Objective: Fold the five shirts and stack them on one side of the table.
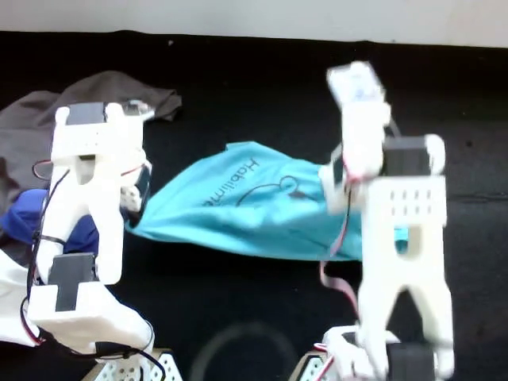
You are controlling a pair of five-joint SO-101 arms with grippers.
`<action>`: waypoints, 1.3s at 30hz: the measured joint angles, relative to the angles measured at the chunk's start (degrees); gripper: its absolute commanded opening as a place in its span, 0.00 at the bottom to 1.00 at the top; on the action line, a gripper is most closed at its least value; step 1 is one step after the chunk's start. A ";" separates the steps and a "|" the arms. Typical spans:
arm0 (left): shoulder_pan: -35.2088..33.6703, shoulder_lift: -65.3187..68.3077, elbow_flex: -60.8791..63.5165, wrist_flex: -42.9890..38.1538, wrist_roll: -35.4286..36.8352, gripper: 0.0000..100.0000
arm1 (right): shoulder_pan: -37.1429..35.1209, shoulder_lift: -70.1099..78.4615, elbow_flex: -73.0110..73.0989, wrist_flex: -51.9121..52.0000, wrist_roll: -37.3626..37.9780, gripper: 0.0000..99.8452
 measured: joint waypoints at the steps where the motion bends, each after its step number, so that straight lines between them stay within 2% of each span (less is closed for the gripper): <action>1: 0.00 0.00 1.76 -0.97 0.00 0.01 | 0.00 -3.69 6.15 -1.41 1.49 0.01; 5: 0.00 0.00 7.21 -5.71 0.00 0.01 | -0.26 -15.74 25.93 -2.90 10.20 0.02; 8: 0.00 0.00 8.88 -8.35 0.00 0.01 | -0.26 -21.89 30.42 -1.05 16.44 0.13; 11: 0.00 0.00 8.88 -8.88 0.00 0.01 | -0.26 -25.49 29.54 2.37 18.55 0.29; 13: 0.00 0.00 8.88 -8.88 0.00 0.01 | -0.26 -26.99 26.29 4.22 18.90 0.35; 19: 0.00 0.00 9.14 -8.88 0.00 0.01 | 0.70 -27.08 16.18 3.43 18.90 0.34; 23: 0.00 0.00 9.14 -8.88 0.00 0.01 | 6.86 -18.81 18.99 -5.54 14.15 0.34; 28: 0.00 0.00 9.14 -8.88 0.00 0.01 | 11.78 0.79 22.33 -16.53 8.18 0.35; 34: 0.00 0.00 9.41 -8.88 0.00 0.01 | 11.87 26.02 12.92 -17.76 2.81 0.35; 39: 0.00 0.00 9.41 -8.88 0.00 0.01 | 12.04 41.58 3.87 -14.95 1.85 0.33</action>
